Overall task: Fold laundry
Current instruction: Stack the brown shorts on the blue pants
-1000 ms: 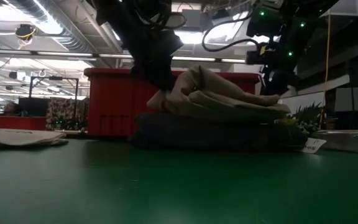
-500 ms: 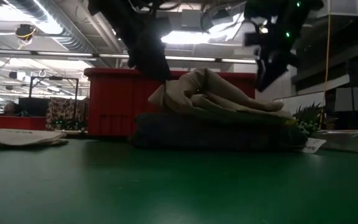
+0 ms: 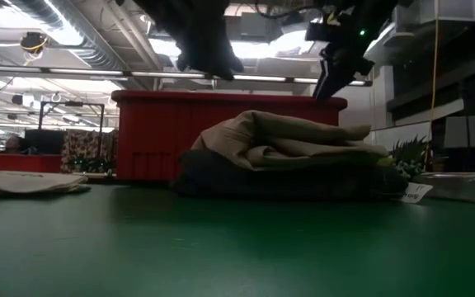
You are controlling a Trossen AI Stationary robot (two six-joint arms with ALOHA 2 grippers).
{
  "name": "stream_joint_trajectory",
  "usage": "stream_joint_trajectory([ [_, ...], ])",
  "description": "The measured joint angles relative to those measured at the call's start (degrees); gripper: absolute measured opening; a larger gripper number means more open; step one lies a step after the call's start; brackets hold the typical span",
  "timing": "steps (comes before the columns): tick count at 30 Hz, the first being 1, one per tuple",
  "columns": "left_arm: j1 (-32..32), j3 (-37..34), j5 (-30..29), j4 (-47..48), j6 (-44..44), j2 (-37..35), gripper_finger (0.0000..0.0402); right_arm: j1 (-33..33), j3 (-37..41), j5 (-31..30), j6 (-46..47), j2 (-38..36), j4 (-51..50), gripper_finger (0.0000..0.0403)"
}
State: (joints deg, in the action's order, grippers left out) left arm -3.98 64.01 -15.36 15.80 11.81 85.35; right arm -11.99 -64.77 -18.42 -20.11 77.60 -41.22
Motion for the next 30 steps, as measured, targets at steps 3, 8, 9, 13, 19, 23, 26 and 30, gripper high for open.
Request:
stream_joint_trajectory([
  [3,0.8,0.0,0.1,-0.4,0.0,2.7,0.0187,0.0,0.0,0.0,-1.4,2.8,0.7,0.0184],
  [8,1.8,0.0,0.0,-0.5,0.0,8.5,0.0183,0.0,0.0,0.0,-1.4,7.7,0.6,0.0184],
  [9,2.0,-0.1,0.0,-0.4,0.0,9.8,0.0183,0.0,0.0,-0.1,-1.4,8.4,0.4,0.0184],
  [13,2.3,-0.1,0.0,0.5,-0.3,14.1,0.0183,0.0,0.0,-2.4,-1.4,11.3,-0.6,0.0184],
  [19,2.3,0.1,-0.2,2.2,-0.4,17.0,0.0183,0.0,0.0,-2.5,0.5,16.0,-5.0,0.0184],
  [23,2.5,0.1,0.2,3.0,-0.5,17.3,0.0183,0.0,-0.1,-1.9,0.8,19.1,-7.0,0.0184],
  [26,2.6,0.1,0.3,3.5,-0.5,17.3,0.0183,0.0,-0.2,-1.0,0.8,20.7,-7.6,0.0184],
  [30,2.7,0.1,0.4,3.8,-0.5,17.3,0.0183,0.0,-0.2,-0.5,0.8,20.8,-8.2,0.0184],
])
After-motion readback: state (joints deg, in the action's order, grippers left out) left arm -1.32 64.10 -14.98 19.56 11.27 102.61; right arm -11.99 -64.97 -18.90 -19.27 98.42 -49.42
